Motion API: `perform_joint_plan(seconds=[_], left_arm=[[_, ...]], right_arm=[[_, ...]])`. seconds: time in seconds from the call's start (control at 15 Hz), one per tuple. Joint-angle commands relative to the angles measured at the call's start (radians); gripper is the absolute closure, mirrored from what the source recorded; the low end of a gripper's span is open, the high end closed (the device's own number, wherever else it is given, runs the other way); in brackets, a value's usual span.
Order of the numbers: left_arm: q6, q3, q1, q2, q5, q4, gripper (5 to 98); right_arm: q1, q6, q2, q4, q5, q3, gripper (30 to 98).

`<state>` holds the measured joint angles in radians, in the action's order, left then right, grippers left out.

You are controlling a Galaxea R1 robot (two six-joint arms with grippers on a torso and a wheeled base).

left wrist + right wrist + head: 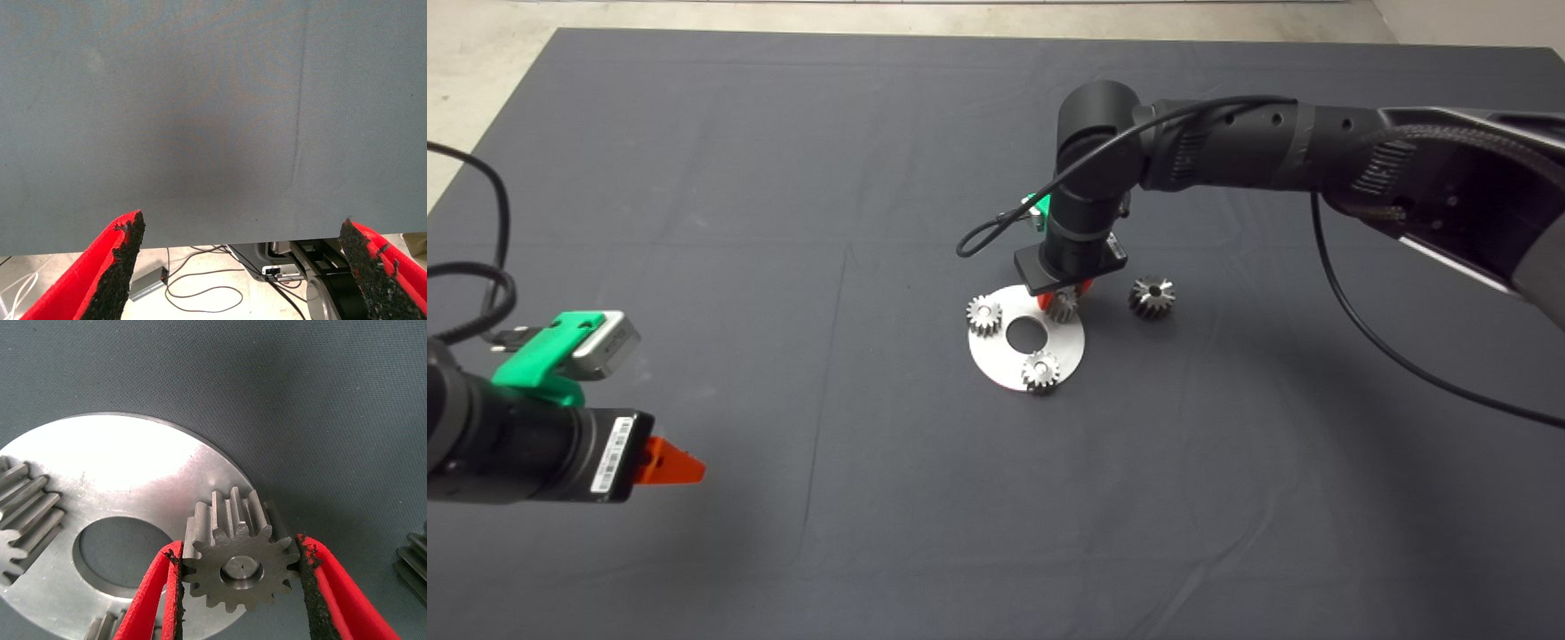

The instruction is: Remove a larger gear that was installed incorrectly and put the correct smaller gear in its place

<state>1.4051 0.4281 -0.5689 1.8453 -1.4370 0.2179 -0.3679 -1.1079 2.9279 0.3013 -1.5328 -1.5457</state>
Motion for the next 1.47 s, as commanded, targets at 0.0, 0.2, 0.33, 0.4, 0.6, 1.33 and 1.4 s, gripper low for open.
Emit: perform_joint_plan(seconds=[0.0,0.2,0.33,0.4,0.6,1.33,1.4], left_arm=[[-0.002,0.000,-0.002,-0.002,-0.005,0.001,29.2],[0.000,0.000,0.000,-0.001,-0.005,0.001,29.2],[-0.002,0.000,0.000,-0.001,-0.005,0.001,29.2],[-0.002,0.001,0.000,-0.001,-0.005,0.001,29.2],[-0.002,0.001,0.002,-0.001,-0.005,0.001,29.2],[-0.015,0.013,0.004,-0.001,-0.005,0.001,29.2],[-0.015,0.012,0.004,-0.001,-0.006,0.001,29.2]], right_arm=[[0.046,-0.003,0.000,0.029,-0.087,-0.010,93.6],[0.055,-0.003,0.000,0.048,-0.089,-0.014,93.6],[0.053,-0.004,-0.002,0.048,-0.089,-0.016,93.5],[0.052,-0.004,0.000,0.048,-0.089,-0.016,93.4],[0.049,-0.006,0.005,0.048,-0.090,-0.014,93.1],[-0.040,-0.016,0.005,0.045,-0.090,0.018,91.3],[-0.040,-0.025,0.003,0.045,-0.090,0.028,89.4]])
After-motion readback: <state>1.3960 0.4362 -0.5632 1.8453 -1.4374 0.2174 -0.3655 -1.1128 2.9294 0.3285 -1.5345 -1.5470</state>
